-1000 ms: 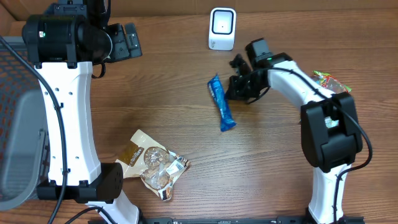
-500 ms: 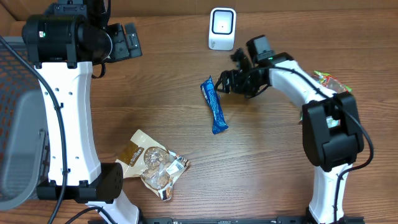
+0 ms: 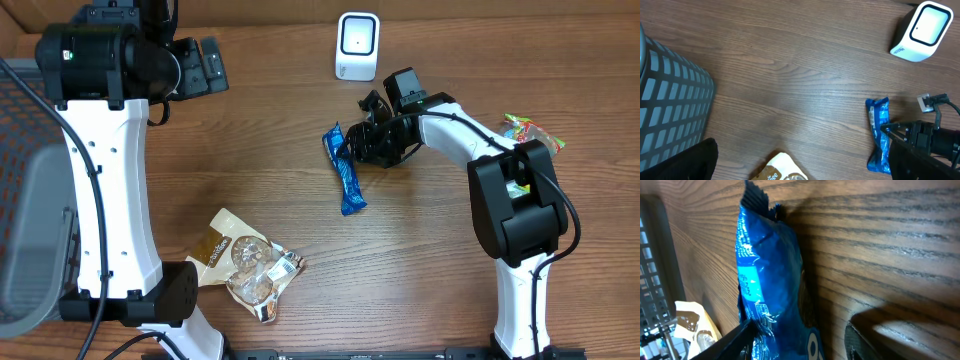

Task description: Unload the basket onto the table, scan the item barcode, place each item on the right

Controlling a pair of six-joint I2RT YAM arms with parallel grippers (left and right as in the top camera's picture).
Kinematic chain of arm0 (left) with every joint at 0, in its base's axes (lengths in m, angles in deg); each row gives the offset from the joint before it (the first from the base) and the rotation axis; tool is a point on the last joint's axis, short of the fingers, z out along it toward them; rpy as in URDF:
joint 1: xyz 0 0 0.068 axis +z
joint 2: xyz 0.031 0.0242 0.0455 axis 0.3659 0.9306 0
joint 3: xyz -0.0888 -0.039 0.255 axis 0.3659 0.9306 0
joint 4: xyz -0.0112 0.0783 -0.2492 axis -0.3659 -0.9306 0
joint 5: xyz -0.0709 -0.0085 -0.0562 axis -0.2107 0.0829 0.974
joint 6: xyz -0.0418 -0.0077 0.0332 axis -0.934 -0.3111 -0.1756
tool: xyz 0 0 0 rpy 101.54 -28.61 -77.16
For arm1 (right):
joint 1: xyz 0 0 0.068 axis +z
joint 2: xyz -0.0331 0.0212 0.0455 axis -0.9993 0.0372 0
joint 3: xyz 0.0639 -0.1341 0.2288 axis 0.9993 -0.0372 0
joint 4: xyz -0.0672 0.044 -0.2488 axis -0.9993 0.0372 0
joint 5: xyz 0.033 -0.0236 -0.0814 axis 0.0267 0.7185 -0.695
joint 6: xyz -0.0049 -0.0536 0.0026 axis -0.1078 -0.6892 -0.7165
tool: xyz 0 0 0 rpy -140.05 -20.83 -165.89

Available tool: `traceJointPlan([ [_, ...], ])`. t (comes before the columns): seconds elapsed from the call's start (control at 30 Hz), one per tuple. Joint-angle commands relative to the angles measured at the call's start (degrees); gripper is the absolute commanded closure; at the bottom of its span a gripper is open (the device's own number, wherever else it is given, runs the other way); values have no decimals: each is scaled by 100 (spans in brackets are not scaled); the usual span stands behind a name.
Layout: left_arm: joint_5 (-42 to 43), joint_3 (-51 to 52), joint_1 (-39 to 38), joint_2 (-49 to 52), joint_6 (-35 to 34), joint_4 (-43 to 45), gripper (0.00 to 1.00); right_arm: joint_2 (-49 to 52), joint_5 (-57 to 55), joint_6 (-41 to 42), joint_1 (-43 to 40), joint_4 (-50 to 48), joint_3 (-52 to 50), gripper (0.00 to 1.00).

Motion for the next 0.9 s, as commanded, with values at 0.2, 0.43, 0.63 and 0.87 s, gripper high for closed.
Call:
traceJointPlan([
  [0.2,-48,-42,-76,31,-76,9,0,195,-11,269,186,-22,-17,83],
  [0.43,-48,-42,-76,31,-76,9,0,44,-70,415,140,-26,-9,96],
  [0.63,-48,-42,-76,31,-76,9,0,-538,-2210,195,177,675,494,96],
  [0.87,-48,-42,-76,31,-76,9,0,-813,-5268,-540,605,866,1316,96],
])
